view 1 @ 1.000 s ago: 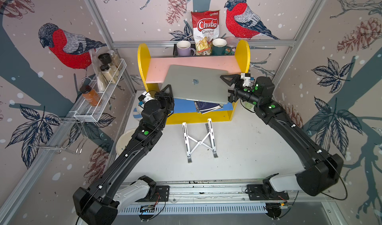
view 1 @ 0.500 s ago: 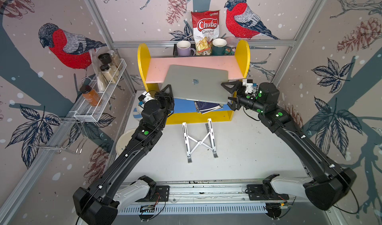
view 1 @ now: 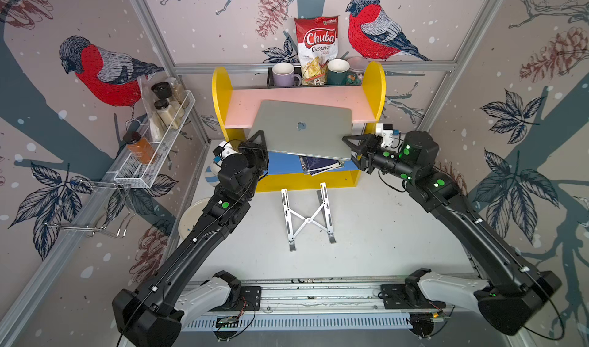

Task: Close the laptop lid and set it aside
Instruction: Place the laptop on the shelf.

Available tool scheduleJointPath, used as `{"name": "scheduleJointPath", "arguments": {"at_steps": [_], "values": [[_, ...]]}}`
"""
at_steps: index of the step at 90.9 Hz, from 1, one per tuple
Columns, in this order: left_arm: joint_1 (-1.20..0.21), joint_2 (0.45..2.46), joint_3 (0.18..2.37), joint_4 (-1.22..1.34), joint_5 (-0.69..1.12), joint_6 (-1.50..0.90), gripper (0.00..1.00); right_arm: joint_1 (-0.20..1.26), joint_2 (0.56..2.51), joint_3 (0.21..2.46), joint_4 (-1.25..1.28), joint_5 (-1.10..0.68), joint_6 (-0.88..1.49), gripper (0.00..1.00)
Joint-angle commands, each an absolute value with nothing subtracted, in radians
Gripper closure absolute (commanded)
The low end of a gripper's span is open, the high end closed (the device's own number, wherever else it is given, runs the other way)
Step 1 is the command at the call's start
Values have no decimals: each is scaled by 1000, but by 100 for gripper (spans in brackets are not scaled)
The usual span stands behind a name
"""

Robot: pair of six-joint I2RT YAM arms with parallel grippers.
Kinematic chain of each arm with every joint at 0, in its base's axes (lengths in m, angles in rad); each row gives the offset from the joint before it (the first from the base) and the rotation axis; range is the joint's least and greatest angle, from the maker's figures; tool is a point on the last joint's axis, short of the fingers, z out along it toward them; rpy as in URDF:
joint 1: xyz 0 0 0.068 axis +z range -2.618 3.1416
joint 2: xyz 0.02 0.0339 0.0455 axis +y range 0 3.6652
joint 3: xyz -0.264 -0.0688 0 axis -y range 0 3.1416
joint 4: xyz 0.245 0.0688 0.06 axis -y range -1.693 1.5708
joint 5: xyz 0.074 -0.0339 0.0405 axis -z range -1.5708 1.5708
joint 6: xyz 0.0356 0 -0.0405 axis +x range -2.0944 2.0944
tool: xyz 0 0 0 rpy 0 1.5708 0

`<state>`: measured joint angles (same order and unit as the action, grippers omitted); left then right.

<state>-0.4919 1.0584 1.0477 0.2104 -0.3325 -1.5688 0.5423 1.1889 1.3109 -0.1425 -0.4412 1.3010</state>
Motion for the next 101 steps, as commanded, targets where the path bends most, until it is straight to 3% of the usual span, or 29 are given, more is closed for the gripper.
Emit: {"name": "scheduleJointPath", "arguments": {"at_steps": [1,30,51,101], "values": [[-492,1051,1059,341,-325,-1596,100,542,1179,1307,-135,-429,1278,63],[-492,1053,1062,337,-320,-1597,100,528,1209,1339,-120,-446,1284,88],[-492,1059,1061,339,-307,-1597,100,481,1244,1380,-115,-473,1288,100],[-488,1125,1105,365,-263,-1598,100,345,1383,1444,-5,-574,1394,100]]}}
